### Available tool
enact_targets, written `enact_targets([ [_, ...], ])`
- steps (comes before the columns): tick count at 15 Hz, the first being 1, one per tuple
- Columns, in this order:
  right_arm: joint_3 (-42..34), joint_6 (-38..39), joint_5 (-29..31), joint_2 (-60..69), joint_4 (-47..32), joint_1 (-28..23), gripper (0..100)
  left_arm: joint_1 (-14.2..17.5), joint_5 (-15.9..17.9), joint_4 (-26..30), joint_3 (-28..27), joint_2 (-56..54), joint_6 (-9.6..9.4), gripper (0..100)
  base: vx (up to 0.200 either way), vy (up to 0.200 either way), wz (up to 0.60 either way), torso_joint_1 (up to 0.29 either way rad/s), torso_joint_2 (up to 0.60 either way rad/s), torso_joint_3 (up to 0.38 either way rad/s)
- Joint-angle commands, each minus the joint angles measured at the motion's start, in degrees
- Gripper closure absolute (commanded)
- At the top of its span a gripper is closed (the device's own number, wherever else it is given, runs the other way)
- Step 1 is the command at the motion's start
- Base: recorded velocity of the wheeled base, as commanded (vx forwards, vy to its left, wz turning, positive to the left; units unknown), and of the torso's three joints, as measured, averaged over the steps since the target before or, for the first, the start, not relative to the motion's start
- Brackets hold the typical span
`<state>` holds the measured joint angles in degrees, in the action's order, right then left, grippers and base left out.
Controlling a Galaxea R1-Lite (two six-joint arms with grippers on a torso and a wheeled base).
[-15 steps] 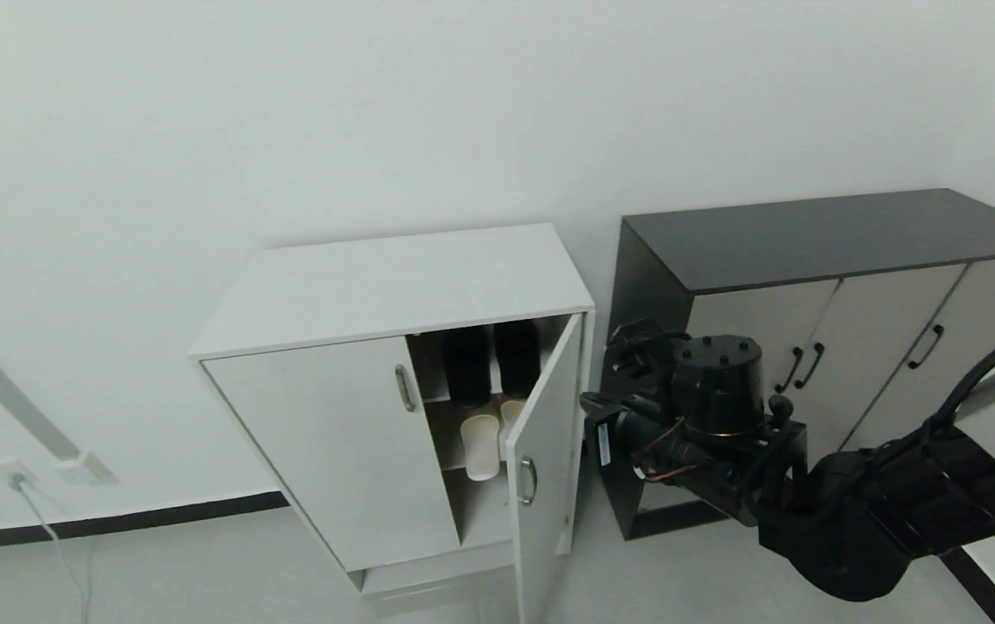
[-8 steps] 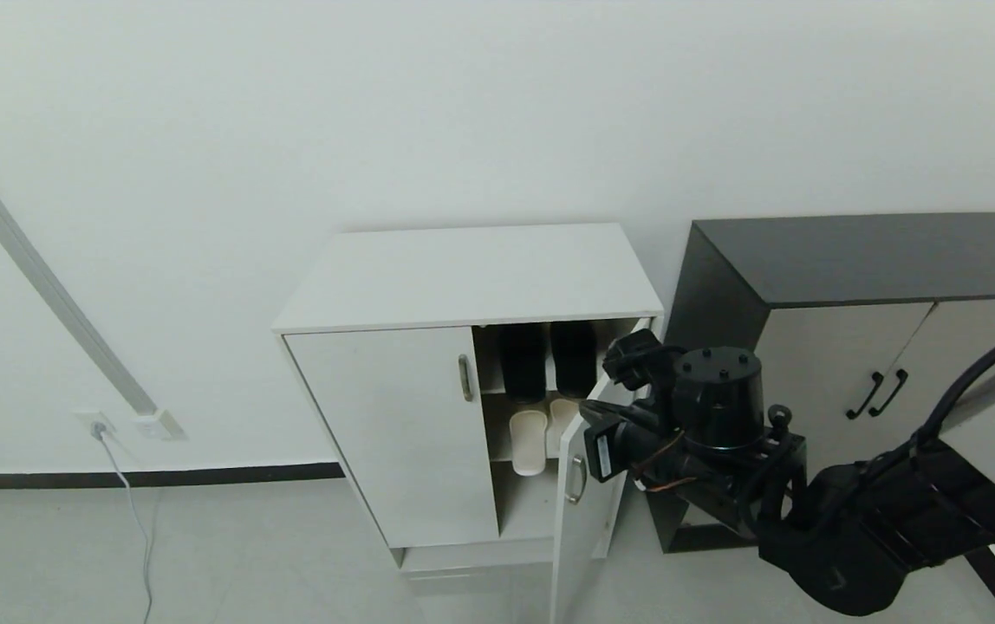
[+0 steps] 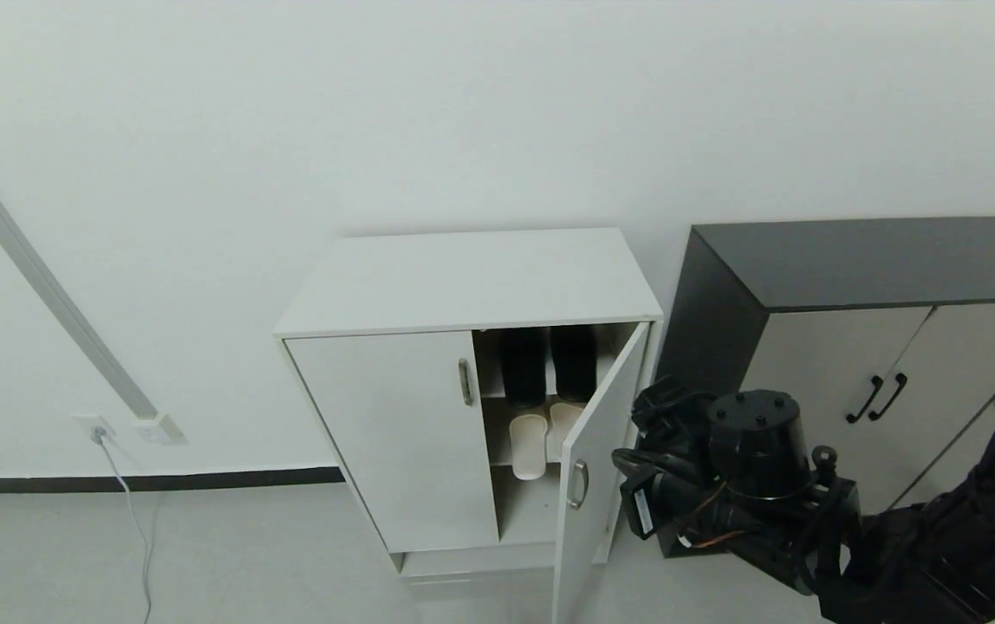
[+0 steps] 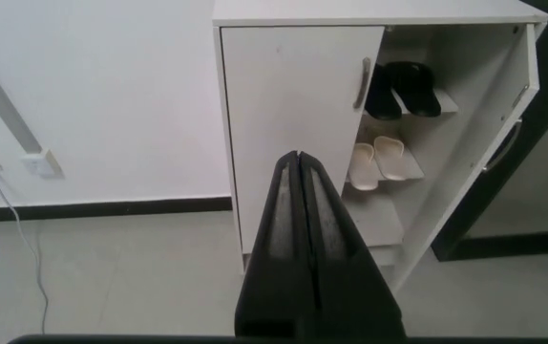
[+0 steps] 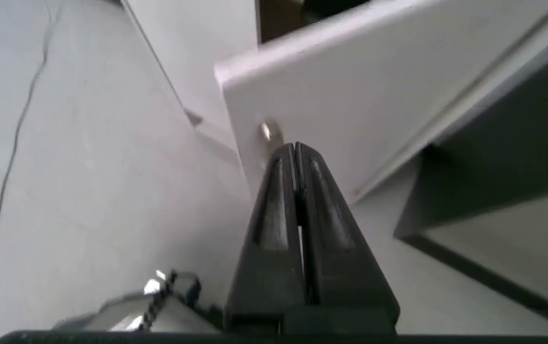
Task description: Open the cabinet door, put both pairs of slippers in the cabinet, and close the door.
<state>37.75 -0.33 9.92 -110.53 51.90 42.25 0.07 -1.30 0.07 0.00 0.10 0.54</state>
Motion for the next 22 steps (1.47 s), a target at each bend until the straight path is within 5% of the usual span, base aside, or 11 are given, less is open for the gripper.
enact_targets([
  [1,-2.0,0.0,0.0,0.8,0.1,-0.2,100,0.0,0.0,0.1,0.0,0.0,-0.01,100,0.200,0.000,0.00,-0.017,-0.01,0.007],
  [7,-0.7,0.2,-0.3,-1.8,0.3,-0.2,100,0.0,0.0,0.0,0.0,0.0,0.08,100,0.067,0.000,0.00,0.002,0.00,0.000],
  [22,16.2,0.6,-0.5,-16.2,0.3,-4.4,100,0.0,-0.1,0.0,0.0,0.0,0.17,100,0.000,0.000,0.00,0.000,0.00,0.000],
])
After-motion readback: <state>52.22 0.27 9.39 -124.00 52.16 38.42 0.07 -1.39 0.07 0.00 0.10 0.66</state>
